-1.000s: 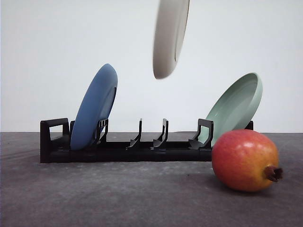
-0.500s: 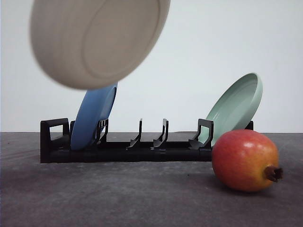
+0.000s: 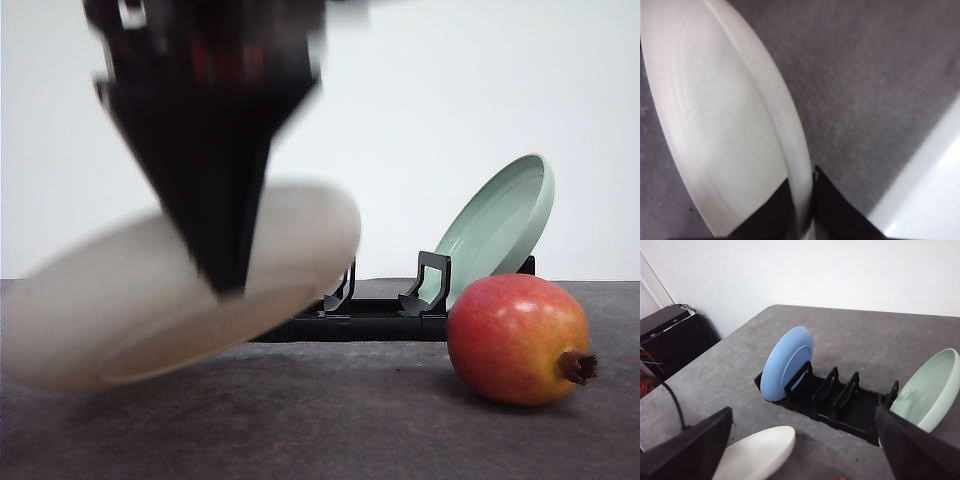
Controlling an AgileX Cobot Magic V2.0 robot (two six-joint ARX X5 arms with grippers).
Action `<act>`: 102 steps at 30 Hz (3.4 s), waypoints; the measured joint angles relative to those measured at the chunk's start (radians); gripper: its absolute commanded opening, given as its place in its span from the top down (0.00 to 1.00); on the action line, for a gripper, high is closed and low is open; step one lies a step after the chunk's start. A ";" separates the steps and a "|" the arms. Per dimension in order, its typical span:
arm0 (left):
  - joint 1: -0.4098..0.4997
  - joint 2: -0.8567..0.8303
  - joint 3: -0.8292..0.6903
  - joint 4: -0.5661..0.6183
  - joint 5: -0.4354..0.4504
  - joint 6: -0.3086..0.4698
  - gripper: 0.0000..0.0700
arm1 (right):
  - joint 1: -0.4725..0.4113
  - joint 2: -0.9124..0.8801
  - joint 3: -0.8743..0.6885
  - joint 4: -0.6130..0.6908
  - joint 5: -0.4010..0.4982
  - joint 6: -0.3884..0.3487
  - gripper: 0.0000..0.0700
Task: Place pomegranate in white plate
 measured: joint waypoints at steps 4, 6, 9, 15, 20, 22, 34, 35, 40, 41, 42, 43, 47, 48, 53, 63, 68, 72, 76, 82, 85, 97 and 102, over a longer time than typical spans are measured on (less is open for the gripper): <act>-0.020 0.100 0.000 0.051 -0.034 0.001 1.00 | 0.000 0.000 0.000 0.000 0.000 0.000 0.17; -0.026 0.144 0.000 0.078 -0.041 0.002 1.00 | 0.000 0.000 0.000 0.000 0.000 0.000 0.17; -0.034 0.198 0.000 0.106 -0.054 0.006 1.00 | 0.000 0.000 0.000 0.000 0.000 0.000 0.17; -0.037 0.232 0.000 0.122 -0.059 0.025 1.00 | 0.000 0.000 0.000 0.000 0.000 0.000 0.17; -0.033 0.230 0.001 0.125 -0.045 0.024 0.64 | 0.000 0.000 0.000 0.000 0.000 0.007 0.17; -0.030 0.230 0.000 0.120 -0.038 0.022 0.42 | 0.003 0.000 0.000 0.000 0.000 0.007 0.17; -0.029 -0.018 0.000 0.065 -0.036 -0.083 0.13 | 0.120 0.051 0.000 -0.007 0.001 0.007 0.17; -0.029 -0.055 0.000 0.058 -0.036 -0.091 0.13 | 0.143 0.063 0.000 -0.010 0.002 0.007 0.17; -0.029 -0.239 0.000 0.039 -0.037 -0.126 0.15 | 0.250 0.132 0.000 -0.032 0.040 0.006 0.17; -0.029 -0.275 0.000 0.036 -0.036 -0.134 0.15 | 0.268 0.148 0.000 -0.037 0.055 0.006 0.17; -0.029 -0.309 0.000 0.031 -0.036 -0.139 0.15 | 0.285 0.164 0.000 -0.044 0.068 0.006 0.17; -0.029 -0.343 0.000 0.027 -0.037 -0.144 0.15 | 0.301 0.184 0.000 -0.052 0.084 0.006 0.17; -0.029 -0.476 0.000 0.008 -0.036 -0.174 0.15 | 0.351 0.267 0.000 -0.095 0.168 0.000 0.17; -0.029 -0.506 -0.003 0.010 -0.037 -0.180 0.15 | 0.357 0.284 0.000 -0.108 0.186 -0.004 0.17; -0.030 -0.683 -0.078 0.045 -0.037 -0.193 0.15 | 0.368 0.389 0.000 -0.165 0.249 -0.013 0.16; -0.030 -1.029 -0.279 0.139 -0.036 -0.244 0.15 | 0.368 0.585 0.000 -0.180 0.339 -0.013 0.00; -0.030 -1.125 -0.283 0.120 -0.028 -0.277 0.15 | 0.374 0.688 0.000 -0.179 0.385 -0.031 0.00; -0.030 -1.176 -0.283 0.113 -0.022 -0.283 0.15 | 0.382 0.768 0.000 -0.176 0.395 -0.047 0.00; -0.030 -1.204 -0.284 0.064 -0.019 -0.289 0.15 | 0.397 0.845 0.001 -0.153 0.397 -0.058 0.00; -0.030 -1.233 -0.285 0.037 -0.017 -0.291 0.15 | 0.429 0.940 0.001 -0.106 0.397 -0.061 0.00; -0.030 -1.233 -0.285 0.036 -0.017 -0.292 0.15 | 0.436 0.973 0.001 -0.091 0.397 -0.061 0.00; -0.030 -1.233 -0.285 0.040 -0.017 -0.293 0.15 | 0.445 0.990 0.004 -0.103 0.398 -0.040 0.32; -0.030 -1.233 -0.285 0.056 -0.017 -0.292 0.15 | 0.479 1.001 0.095 -0.145 0.413 0.003 0.32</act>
